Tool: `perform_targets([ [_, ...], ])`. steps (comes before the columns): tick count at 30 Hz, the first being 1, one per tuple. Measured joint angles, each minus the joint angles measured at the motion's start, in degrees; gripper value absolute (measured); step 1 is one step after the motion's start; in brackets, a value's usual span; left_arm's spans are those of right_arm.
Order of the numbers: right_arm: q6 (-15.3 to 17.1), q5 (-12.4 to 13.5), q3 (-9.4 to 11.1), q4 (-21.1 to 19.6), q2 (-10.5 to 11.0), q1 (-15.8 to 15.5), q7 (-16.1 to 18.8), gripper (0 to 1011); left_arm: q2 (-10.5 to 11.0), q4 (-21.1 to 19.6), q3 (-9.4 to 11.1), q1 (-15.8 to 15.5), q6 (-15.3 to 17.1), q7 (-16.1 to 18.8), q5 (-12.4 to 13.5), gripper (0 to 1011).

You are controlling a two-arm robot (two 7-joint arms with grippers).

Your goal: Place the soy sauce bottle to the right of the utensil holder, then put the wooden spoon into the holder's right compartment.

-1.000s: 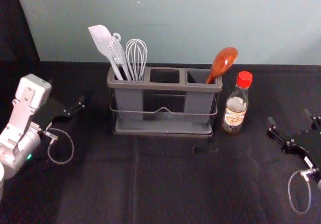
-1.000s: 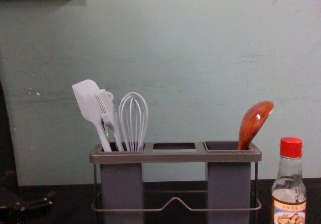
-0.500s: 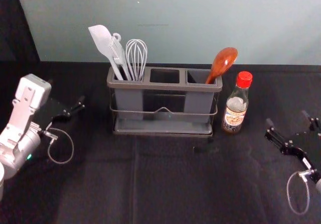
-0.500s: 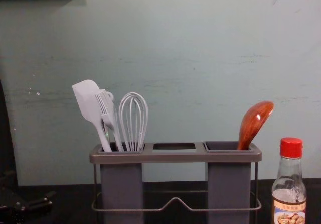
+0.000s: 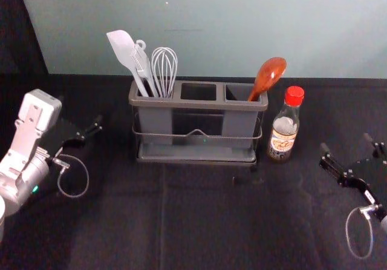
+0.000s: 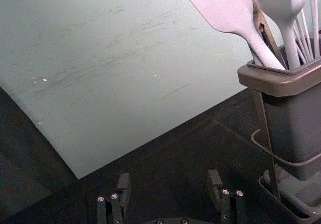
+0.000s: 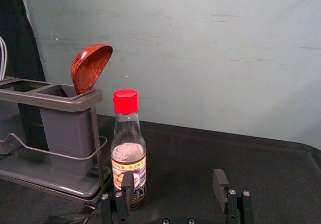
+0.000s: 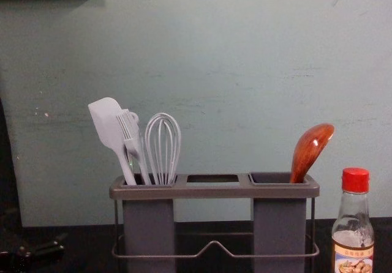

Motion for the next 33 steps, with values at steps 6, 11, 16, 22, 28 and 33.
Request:
perform_targets([
  [6, 0.00, 0.01, 0.00, -0.03, 0.03, 0.00, -0.01, 1003, 0.00, 0.00, 0.00, 0.00, 0.00, 0.00, 0.00, 1005],
  [11, 0.00, 0.03, 0.00, -0.04, 0.03, 0.00, -0.02, 1002, 0.00, 0.00, 0.00, 0.00, 0.00, 0.00, 0.00, 1005],
  [16, -0.01, 0.04, 0.00, -0.04, 0.03, 0.00, -0.03, 1002, 0.00, 0.00, 0.00, 0.00, 0.00, 0.00, 0.00, 1005],
  [22, 0.00, 0.04, 0.00, -0.04, 0.04, 0.00, -0.05, 1002, 0.00, 0.00, 0.00, 0.00, 0.00, 0.00, 0.00, 1005],
  [28, -0.01, 0.05, 0.00, -0.04, 0.03, 0.00, -0.09, 1003, 0.00, 0.00, 0.00, 0.00, 0.00, 0.00, 0.00, 1005],
  [33, -0.01, 0.05, 0.00, -0.04, 0.03, 0.00, -0.10, 1002, 0.00, 0.00, 0.00, 0.00, 0.00, 0.00, 0.00, 1005],
])
